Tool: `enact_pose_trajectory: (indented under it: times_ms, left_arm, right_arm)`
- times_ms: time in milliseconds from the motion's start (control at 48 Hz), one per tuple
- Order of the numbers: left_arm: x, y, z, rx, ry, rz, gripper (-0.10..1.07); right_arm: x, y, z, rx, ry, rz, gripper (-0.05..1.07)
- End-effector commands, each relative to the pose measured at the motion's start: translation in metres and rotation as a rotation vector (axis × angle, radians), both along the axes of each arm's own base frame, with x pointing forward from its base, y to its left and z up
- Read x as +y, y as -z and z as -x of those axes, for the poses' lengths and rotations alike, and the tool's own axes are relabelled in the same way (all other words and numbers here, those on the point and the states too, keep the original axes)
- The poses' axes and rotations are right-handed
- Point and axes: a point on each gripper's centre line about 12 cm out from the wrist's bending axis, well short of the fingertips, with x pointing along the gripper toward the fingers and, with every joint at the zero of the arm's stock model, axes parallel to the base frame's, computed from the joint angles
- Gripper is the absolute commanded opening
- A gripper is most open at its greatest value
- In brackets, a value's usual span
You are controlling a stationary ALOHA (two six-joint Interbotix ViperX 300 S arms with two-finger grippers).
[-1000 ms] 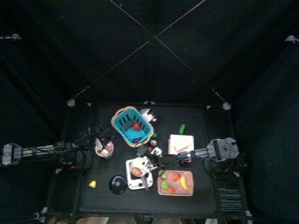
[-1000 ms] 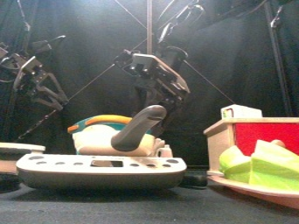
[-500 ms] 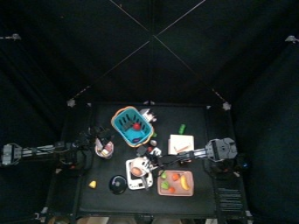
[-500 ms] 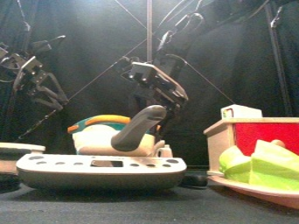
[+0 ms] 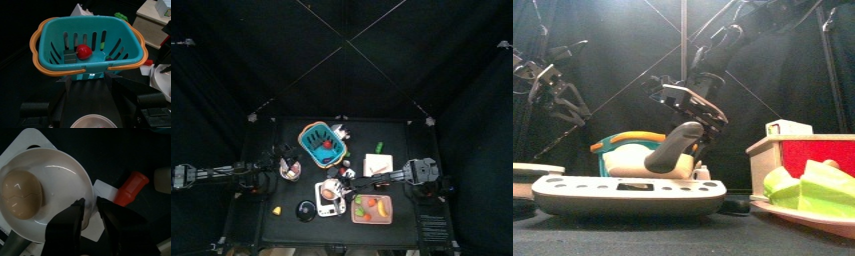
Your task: Grab pan
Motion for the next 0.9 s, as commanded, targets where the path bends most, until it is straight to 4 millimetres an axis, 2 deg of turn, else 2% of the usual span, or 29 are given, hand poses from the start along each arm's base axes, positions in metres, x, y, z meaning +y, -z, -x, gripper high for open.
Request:
enact_pose_trajectory:
  times_ms: [0, 250, 396, 521, 875]
  left_arm:
    - [0.001, -0.005, -0.002, -0.011, 0.002, -0.007, 0.91]
    - [0.0, -0.005, -0.002, -0.009, 0.004, -0.008, 0.91]
    - [0.0, -0.005, -0.002, -0.01, 0.004, -0.006, 0.91]
    - [0.0, -0.005, -0.002, -0.009, 0.003, -0.006, 0.91]
    - [0.0, -0.005, -0.002, -0.01, 0.006, -0.006, 0.91]
  right_arm:
    - [-0.003, -0.02, -0.003, -0.046, 0.013, -0.008, 0.53]
    - [-0.002, -0.026, -0.002, -0.06, 0.029, -0.035, 0.36]
    - [-0.004, -0.043, 0.0, -0.1, 0.035, -0.042, 0.29]
    - [-0.004, -0.05, 0.002, -0.115, 0.035, -0.044, 0.28]
    - [-0.004, -0.051, 0.003, -0.12, 0.043, -0.058, 0.27]
